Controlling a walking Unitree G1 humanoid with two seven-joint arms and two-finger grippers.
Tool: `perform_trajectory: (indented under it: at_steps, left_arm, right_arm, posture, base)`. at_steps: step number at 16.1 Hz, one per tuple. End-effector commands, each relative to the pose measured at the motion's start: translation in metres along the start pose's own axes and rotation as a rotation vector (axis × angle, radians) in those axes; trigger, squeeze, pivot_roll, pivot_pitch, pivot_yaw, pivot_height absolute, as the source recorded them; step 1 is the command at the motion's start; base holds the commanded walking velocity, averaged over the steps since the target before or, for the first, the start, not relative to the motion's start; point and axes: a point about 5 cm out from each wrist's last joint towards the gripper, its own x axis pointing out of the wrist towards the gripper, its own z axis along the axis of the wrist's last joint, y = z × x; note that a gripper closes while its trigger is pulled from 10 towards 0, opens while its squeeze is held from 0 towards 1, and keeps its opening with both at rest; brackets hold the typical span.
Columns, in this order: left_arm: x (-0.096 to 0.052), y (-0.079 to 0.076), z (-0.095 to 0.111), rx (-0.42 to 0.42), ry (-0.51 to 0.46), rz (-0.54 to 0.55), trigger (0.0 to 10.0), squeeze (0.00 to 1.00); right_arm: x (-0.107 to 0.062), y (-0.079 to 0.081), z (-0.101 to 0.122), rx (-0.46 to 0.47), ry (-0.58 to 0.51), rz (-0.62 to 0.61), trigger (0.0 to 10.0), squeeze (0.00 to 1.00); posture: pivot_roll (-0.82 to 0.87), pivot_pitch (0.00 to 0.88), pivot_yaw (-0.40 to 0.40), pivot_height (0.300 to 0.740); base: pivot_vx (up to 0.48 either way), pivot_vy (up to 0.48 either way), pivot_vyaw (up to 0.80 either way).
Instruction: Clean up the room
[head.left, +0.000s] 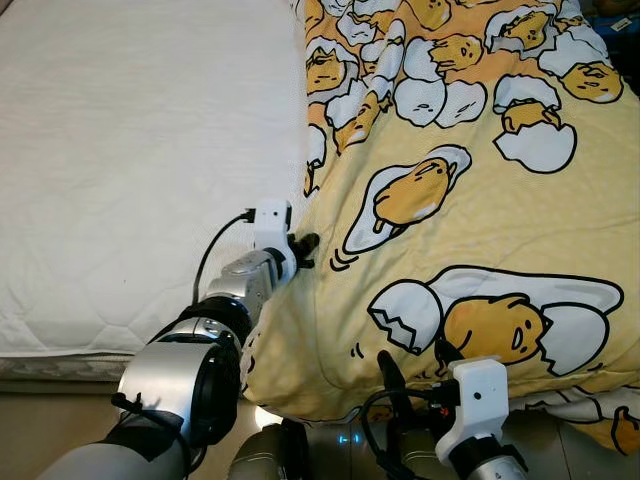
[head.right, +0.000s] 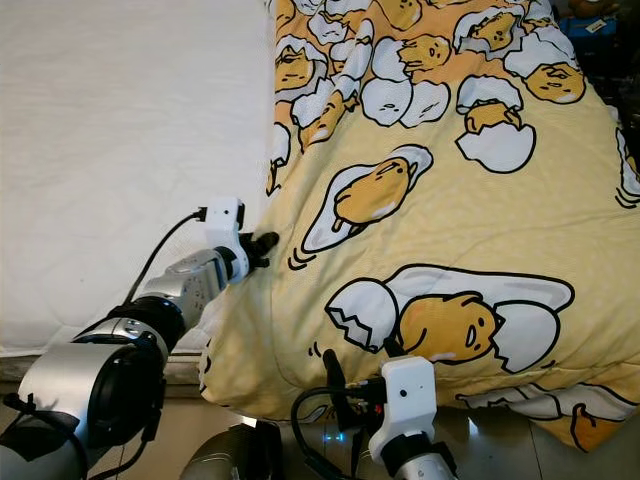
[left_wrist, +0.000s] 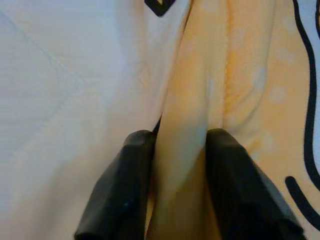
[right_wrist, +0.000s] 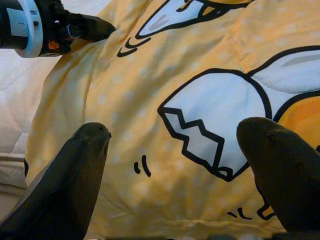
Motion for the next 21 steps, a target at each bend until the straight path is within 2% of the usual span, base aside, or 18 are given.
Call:
perform_trajectory:
  at_steps: [1, 3, 5, 8, 10, 12, 14, 16, 19, 21]
  left_arm:
    - [-0.003, 0.009, -0.008, -0.030, 0.014, 0.018, 0.0, 0.00]
    - [-0.004, 0.010, -0.009, -0.049, 0.008, 0.012, 0.0, 0.00]
    - [-0.003, 0.007, -0.006, -0.130, -0.021, -0.027, 0.0, 0.00]
    - [-0.002, 0.002, -0.002, -0.203, -0.038, -0.055, 0.0, 0.00]
    - [-0.004, 0.008, -0.003, -0.283, -0.045, -0.049, 0.0, 0.00]
    - [-0.006, 0.015, -0.003, -0.280, -0.054, -0.039, 0.0, 0.00]
    - [-0.010, 0.024, 0.001, -0.238, -0.075, -0.043, 0.0, 0.00]
    - [-0.011, 0.025, 0.007, -0.208, -0.096, -0.070, 0.0, 0.00]
    - [-0.013, 0.027, 0.008, -0.221, -0.106, -0.114, 0.0, 0.00]
    - [-0.019, 0.038, 0.003, -0.233, -0.100, -0.109, 0.0, 0.00]
  right_arm:
    - [-0.002, 0.003, -0.001, 0.009, 0.016, 0.004, 10.0, 0.00]
    - [-0.001, 0.003, -0.001, 0.010, 0.015, 0.003, 10.0, 0.00]
    - [-0.003, 0.005, -0.003, 0.009, 0.027, 0.030, 10.0, 0.00]
    - [-0.003, 0.002, -0.006, 0.005, 0.045, 0.044, 10.0, 0.00]
    - [-0.002, 0.004, -0.007, 0.006, 0.049, 0.058, 10.0, 0.00]
    - [-0.001, 0.004, -0.007, 0.007, 0.051, 0.079, 10.0, 0.00]
    - [-0.001, 0.002, -0.006, -0.005, 0.047, 0.094, 10.0, 0.00]
    - [0.002, -0.002, -0.005, -0.018, 0.039, 0.097, 10.0, 0.00]
    - [0.008, -0.004, -0.004, -0.027, 0.032, 0.117, 10.0, 0.00]
    - [0.014, -0.002, -0.002, -0.023, 0.021, 0.160, 10.0, 0.00]
  posture:
    - [-0.24, 0.237, 0.137, 0.740]
    - [-0.24, 0.235, 0.136, 0.740]
    - [-0.24, 0.231, 0.131, 0.740]
    - [-0.23, 0.225, 0.128, 0.740]
    - [-0.23, 0.219, 0.125, 0.740]
    - [-0.23, 0.210, 0.120, 0.740]
    - [-0.22, 0.199, 0.116, 0.740]
    - [-0.21, 0.184, 0.107, 0.740]
    - [-0.18, 0.164, 0.094, 0.740]
    - [-0.16, 0.147, 0.084, 0.740]
  base:
    - [0.000, 0.000, 0.00]
    - [0.000, 0.000, 0.00]
    - [0.000, 0.000, 0.00]
    - [0.000, 0.000, 0.00]
    - [0.000, 0.000, 0.00]
    - [0.000, 0.000, 0.00]
    - [0.000, 0.000, 0.00]
    - [0.000, 0.000, 0.00]
    - [0.000, 0.000, 0.00]
    - [0.000, 0.000, 0.00]
